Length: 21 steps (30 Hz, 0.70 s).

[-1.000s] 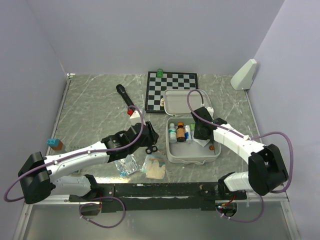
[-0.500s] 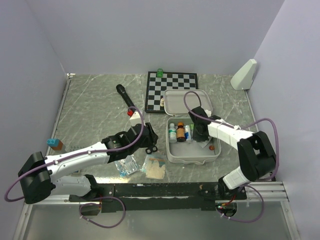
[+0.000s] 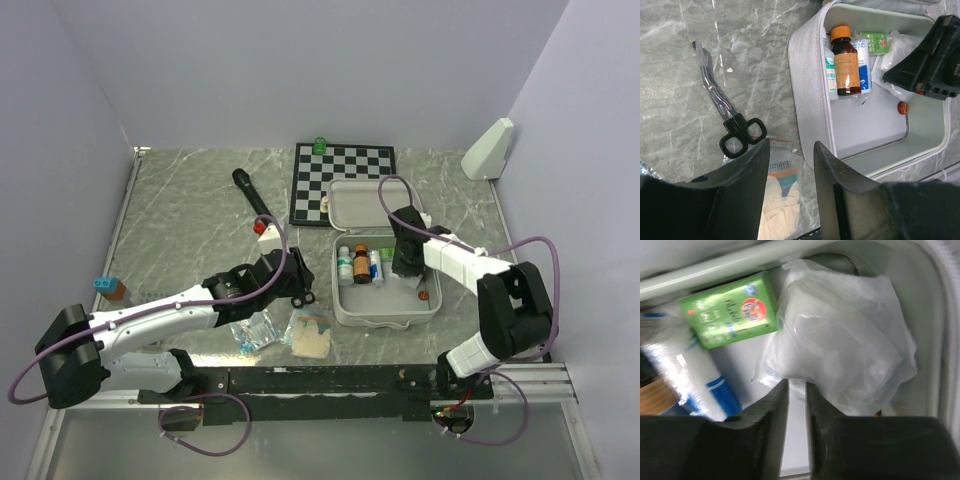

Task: Organize the medicine kit
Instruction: Adjust the medical item in the medicine box.

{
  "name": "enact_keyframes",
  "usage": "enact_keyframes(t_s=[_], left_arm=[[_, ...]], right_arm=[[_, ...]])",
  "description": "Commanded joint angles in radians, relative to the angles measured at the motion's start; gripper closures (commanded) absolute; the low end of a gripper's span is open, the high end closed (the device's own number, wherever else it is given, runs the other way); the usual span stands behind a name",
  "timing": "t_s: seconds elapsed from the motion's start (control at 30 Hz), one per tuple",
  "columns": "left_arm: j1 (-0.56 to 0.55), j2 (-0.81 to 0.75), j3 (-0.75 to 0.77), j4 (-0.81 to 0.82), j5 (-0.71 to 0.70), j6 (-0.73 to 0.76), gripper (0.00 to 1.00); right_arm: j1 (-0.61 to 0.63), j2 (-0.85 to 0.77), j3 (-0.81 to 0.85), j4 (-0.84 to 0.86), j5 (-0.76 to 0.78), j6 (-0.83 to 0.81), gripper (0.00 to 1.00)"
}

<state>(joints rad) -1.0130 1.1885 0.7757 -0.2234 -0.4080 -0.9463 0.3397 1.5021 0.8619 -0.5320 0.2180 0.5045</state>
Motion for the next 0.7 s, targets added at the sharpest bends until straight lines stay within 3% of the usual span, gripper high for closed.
enact_keyframes(t_s=[0.0,0.13,0.3,0.67], left_arm=[[0.004,-0.015,0.008,0.004,-0.008,-0.005,0.55],[0.005,-0.01,0.017,0.006,-0.005,0.001,0.55],[0.004,0.003,0.027,0.018,0.006,0.009,0.55],[0.004,0.003,0.04,0.01,0.005,0.032,0.55]], right_arm=[[0.031,-0.144,-0.017,0.066,-0.003,-0.07,0.63],[0.048,-0.238,-0.02,0.024,-0.003,-0.066,0.48],[0.048,-0.307,-0.011,-0.037,0.044,-0.049,0.45],[0.024,-0.148,0.014,-0.126,0.198,0.008,0.42]])
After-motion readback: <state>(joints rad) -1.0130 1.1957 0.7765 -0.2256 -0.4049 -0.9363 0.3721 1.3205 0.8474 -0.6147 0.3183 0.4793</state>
